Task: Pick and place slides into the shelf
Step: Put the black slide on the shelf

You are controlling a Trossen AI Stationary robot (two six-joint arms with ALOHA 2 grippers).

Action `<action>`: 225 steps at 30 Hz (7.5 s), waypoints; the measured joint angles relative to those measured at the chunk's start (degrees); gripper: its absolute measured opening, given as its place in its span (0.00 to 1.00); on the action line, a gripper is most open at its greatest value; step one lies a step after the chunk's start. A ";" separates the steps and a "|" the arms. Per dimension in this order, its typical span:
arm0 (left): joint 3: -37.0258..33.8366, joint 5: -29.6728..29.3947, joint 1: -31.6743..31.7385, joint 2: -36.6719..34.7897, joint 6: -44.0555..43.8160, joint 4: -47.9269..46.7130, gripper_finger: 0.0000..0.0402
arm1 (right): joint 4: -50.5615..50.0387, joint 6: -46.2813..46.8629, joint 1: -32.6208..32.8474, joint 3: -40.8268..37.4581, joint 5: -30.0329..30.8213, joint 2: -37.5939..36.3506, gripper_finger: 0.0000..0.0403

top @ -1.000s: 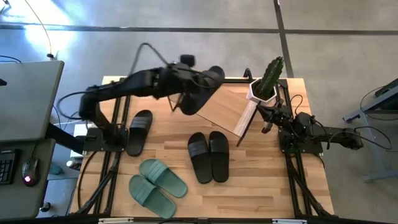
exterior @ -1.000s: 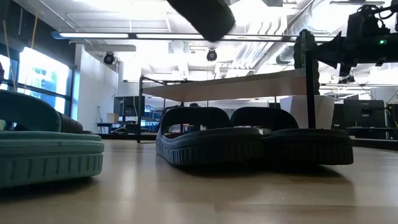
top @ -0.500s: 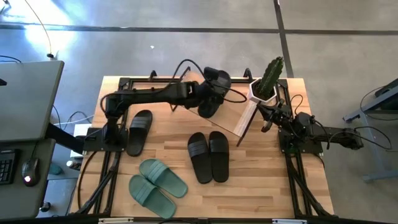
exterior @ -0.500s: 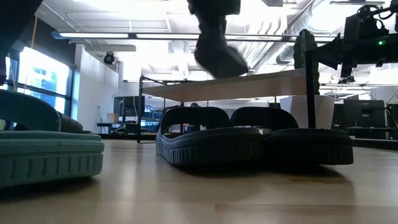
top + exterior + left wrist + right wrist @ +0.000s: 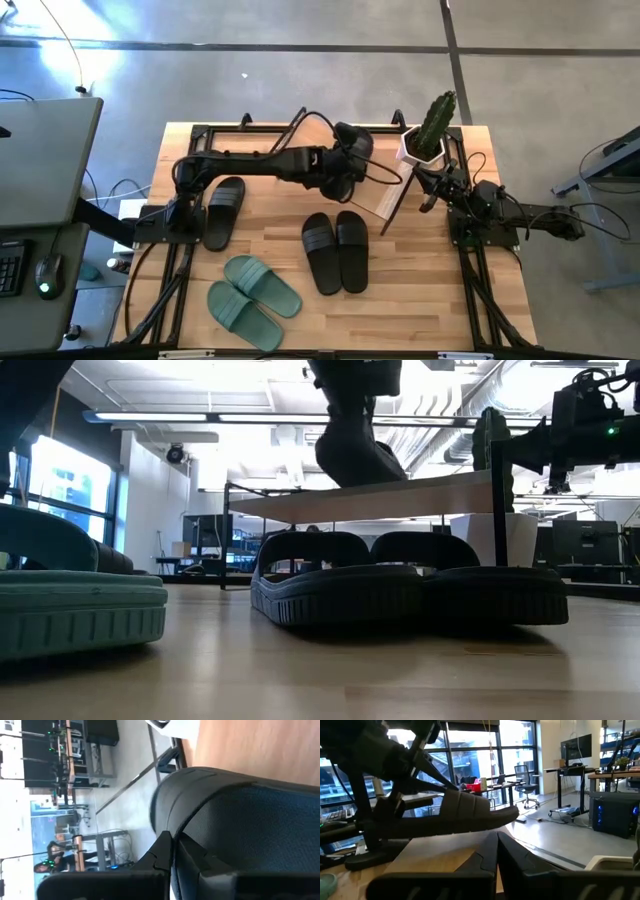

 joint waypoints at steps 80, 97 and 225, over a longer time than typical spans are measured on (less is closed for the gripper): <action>0.03 6.30 -2.64 -8.76 -15.15 -24.01 0.51 | -0.30 0.11 -0.01 0.00 -0.79 0.00 0.00; -1.64 25.22 -4.38 -19.54 -48.79 -53.94 0.43 | -0.23 0.02 -0.01 0.00 -0.77 0.00 0.00; -67.73 9.61 -26.10 -46.30 -184.74 -28.39 0.51 | -1.22 5.53 -0.01 0.00 -1.34 0.00 0.00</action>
